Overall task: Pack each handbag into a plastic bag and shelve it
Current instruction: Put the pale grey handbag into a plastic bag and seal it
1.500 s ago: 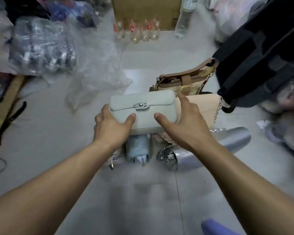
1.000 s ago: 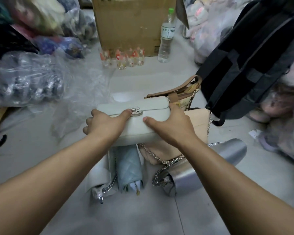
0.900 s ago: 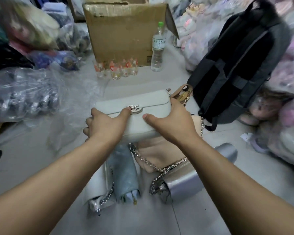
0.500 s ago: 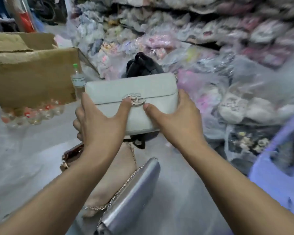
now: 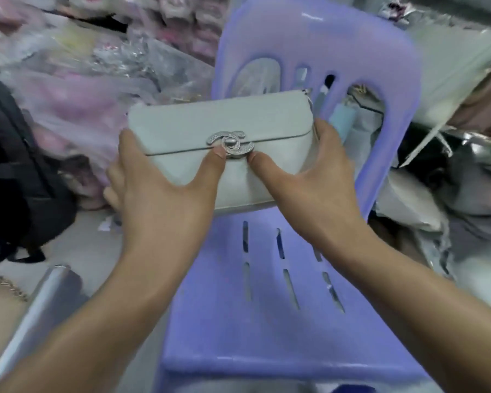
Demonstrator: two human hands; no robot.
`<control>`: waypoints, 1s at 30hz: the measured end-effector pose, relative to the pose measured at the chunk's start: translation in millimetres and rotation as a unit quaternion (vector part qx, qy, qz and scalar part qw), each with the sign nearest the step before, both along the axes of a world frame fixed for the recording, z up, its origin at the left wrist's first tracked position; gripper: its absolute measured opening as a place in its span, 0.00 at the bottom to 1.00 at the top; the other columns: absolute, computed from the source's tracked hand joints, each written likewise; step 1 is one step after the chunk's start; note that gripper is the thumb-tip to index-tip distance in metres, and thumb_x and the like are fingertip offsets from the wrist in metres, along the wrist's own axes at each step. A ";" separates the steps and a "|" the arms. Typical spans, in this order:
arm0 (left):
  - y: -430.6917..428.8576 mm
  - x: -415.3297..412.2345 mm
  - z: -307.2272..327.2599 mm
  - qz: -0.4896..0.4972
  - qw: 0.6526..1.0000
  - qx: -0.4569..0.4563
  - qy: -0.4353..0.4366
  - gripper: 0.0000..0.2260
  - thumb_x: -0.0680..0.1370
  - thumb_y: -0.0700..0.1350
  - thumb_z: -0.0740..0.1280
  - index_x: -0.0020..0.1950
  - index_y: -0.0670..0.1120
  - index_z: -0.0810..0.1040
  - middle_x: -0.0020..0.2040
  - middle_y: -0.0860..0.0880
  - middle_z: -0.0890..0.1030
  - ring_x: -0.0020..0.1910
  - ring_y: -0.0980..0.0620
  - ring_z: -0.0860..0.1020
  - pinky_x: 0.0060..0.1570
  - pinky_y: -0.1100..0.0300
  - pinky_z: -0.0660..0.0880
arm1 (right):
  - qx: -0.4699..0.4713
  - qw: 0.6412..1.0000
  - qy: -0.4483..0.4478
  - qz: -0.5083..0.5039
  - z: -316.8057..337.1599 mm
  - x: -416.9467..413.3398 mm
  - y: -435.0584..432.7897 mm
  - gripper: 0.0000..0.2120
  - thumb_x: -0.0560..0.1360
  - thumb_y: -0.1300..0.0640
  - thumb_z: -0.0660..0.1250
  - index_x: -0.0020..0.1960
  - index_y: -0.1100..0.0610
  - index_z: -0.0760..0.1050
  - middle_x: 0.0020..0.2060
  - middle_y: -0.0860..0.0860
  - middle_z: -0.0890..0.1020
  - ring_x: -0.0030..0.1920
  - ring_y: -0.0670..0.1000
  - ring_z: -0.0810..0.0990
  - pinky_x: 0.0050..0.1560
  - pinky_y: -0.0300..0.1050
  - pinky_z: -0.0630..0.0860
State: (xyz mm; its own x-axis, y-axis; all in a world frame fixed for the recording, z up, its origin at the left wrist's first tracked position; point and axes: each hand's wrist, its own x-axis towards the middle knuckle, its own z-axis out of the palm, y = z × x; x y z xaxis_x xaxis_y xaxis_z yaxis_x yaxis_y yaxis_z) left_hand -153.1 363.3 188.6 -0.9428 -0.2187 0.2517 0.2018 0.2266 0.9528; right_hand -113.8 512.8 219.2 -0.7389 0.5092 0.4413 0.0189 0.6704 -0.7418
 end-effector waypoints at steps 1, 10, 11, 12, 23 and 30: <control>13.4 6.0 -5.4 -0.015 1.000 -0.017 -0.007 0.43 0.66 0.70 0.71 0.75 0.52 0.64 0.70 0.47 0.70 0.70 0.41 0.67 0.69 0.41 0.67 | -0.004 1.000 -0.004 -0.016 -6.9 10.6 11.8 0.34 0.63 0.32 0.71 0.63 0.45 0.71 0.58 0.44 0.79 0.63 0.54 0.76 0.62 0.59 0.76; 84.4 45.3 -40.1 -0.129 0.971 -0.153 -0.127 0.46 0.68 0.67 0.70 0.78 0.46 0.59 0.73 0.40 0.66 0.72 0.38 0.61 0.71 0.44 0.61 | -0.038 0.985 -0.141 -0.091 -62.1 82.0 78.8 0.32 0.66 0.32 0.71 0.63 0.50 0.74 0.57 0.45 0.81 0.61 0.53 0.79 0.65 0.56 0.74; 87.6 47.6 -42.0 -0.136 0.967 -0.169 -0.134 0.46 0.67 0.67 0.69 0.77 0.46 0.60 0.73 0.40 0.66 0.71 0.38 0.61 0.70 0.44 0.61 | -0.043 0.982 -0.160 -0.089 -66.0 86.3 82.9 0.29 0.66 0.32 0.71 0.60 0.49 0.76 0.55 0.44 0.82 0.59 0.52 0.80 0.64 0.56 0.75; 89.8 49.5 -42.9 -0.142 0.963 -0.181 -0.142 0.45 0.67 0.67 0.69 0.78 0.47 0.59 0.72 0.39 0.66 0.71 0.37 0.61 0.70 0.43 0.61 | -0.050 0.980 -0.174 -0.083 -69.8 89.8 86.5 0.26 0.67 0.33 0.72 0.58 0.47 0.77 0.52 0.42 0.83 0.58 0.52 0.81 0.63 0.55 0.76; 119.5 74.0 -40.2 -0.180 0.938 -0.295 -0.021 0.30 0.73 0.61 0.65 0.74 0.58 0.67 0.79 0.49 0.59 0.78 0.46 0.51 0.76 0.43 0.48 | -0.040 0.971 -0.230 -0.046 -72.4 119.1 110.3 0.28 0.77 0.40 0.69 0.73 0.49 0.71 0.65 0.46 0.78 0.63 0.49 0.77 0.64 0.50 0.75; 176.5 142.3 -34.4 -0.383 0.892 -0.174 0.167 0.12 0.74 0.52 0.65 0.56 0.55 0.79 0.52 0.60 0.77 0.58 0.53 0.73 0.56 0.75 0.60 | -0.007 0.965 -0.215 -0.151 -67.8 187.1 168.1 0.14 0.78 0.43 0.68 0.61 0.47 0.73 0.49 0.41 0.81 0.58 0.47 0.78 0.60 0.49 0.76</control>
